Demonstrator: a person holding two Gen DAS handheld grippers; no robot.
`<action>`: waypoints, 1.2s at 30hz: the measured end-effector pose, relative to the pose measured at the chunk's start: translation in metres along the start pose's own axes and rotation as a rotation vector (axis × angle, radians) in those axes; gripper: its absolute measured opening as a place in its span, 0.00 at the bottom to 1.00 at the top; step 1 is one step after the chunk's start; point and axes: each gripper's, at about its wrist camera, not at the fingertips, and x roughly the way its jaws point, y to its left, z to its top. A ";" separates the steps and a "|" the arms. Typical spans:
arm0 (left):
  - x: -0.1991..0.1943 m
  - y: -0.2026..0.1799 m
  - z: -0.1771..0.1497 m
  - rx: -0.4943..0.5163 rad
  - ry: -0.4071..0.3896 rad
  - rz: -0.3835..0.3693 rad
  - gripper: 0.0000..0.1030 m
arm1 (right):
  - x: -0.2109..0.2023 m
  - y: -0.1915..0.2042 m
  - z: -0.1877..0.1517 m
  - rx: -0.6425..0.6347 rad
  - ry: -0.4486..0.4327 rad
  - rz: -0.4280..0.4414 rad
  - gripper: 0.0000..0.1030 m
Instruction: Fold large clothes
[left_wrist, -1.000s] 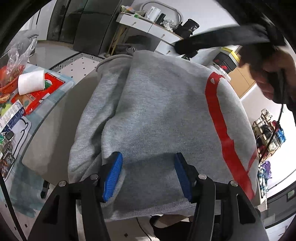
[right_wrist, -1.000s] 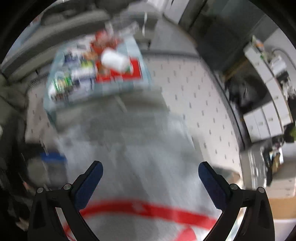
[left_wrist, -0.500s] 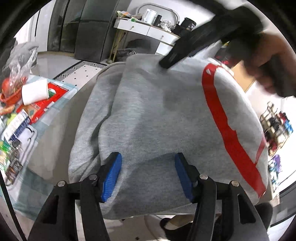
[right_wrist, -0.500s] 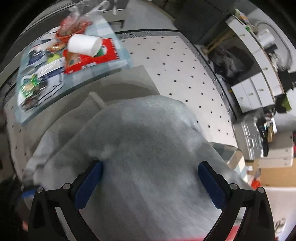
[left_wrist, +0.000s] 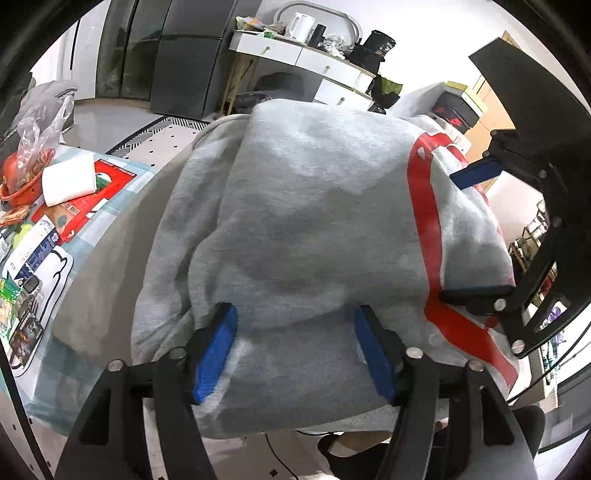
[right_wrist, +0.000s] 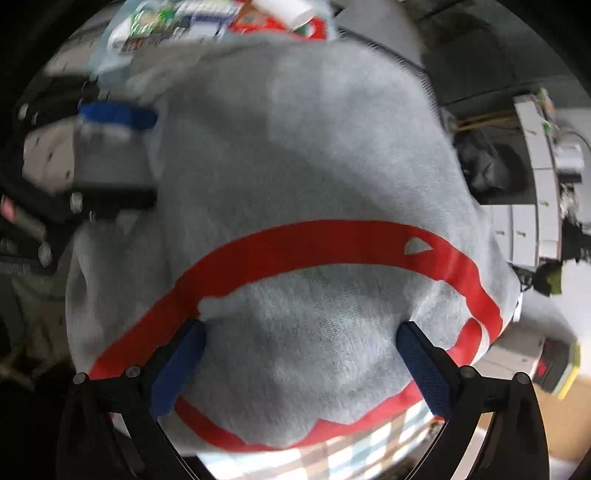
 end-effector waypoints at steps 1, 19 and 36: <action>0.000 -0.001 0.001 -0.005 0.001 0.011 0.60 | 0.001 -0.002 -0.002 0.014 -0.022 -0.002 1.00; 0.026 -0.020 0.116 -0.029 0.054 0.053 0.61 | -0.019 -0.105 -0.003 0.411 -0.226 0.185 1.00; -0.069 -0.063 0.058 -0.072 -0.132 0.158 0.76 | -0.078 -0.079 -0.104 0.603 -0.652 0.260 1.00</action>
